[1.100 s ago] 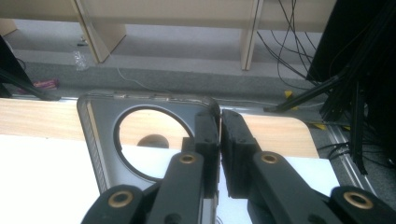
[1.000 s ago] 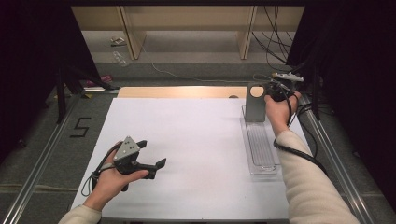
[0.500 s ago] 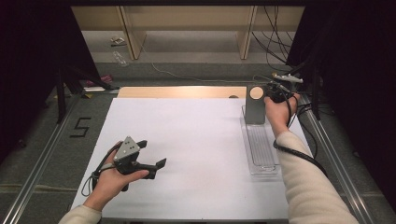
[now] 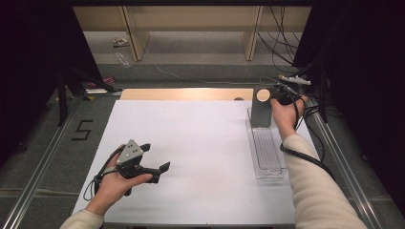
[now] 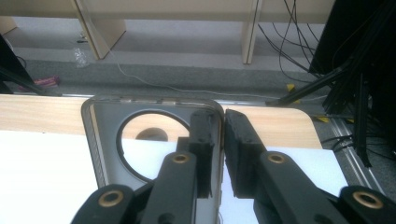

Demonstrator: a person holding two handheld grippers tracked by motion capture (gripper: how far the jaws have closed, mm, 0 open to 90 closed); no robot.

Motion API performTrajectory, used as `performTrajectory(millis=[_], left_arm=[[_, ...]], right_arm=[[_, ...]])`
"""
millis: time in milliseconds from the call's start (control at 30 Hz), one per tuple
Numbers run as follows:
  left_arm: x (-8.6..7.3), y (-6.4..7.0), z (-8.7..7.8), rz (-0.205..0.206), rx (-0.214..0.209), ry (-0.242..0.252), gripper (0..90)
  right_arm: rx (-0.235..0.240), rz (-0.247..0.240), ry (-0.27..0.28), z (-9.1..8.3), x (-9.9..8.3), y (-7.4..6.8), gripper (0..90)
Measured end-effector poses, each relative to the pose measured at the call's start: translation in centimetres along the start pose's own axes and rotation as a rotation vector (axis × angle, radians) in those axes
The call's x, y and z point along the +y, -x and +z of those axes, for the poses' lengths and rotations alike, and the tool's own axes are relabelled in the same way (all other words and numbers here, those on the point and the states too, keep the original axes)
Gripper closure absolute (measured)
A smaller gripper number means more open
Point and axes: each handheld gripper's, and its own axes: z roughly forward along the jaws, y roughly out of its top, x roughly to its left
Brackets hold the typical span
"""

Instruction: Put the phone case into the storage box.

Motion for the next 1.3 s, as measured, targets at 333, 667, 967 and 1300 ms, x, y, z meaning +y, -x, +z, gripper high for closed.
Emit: performTrajectory(millis=[333,667,967,1300], left_arm=[[0.0,0.0,0.0,0.002,-0.001,-0.002,2.9],[0.0,0.0,0.0,0.001,0.000,-0.001,2.9],[0.0,0.0,0.0,0.000,0.000,-0.001,2.9],[0.0,-0.1,0.0,0.000,0.007,0.000,2.9]], right_arm=[[0.002,0.000,0.003,0.0,0.0,0.0,75.6],[0.005,0.002,0.017,-0.3,-0.1,0.2,60.6],[0.020,0.024,0.023,-0.4,-0.3,0.2,42.6],[0.058,0.016,0.026,-1.6,-1.1,0.2,26.5]])
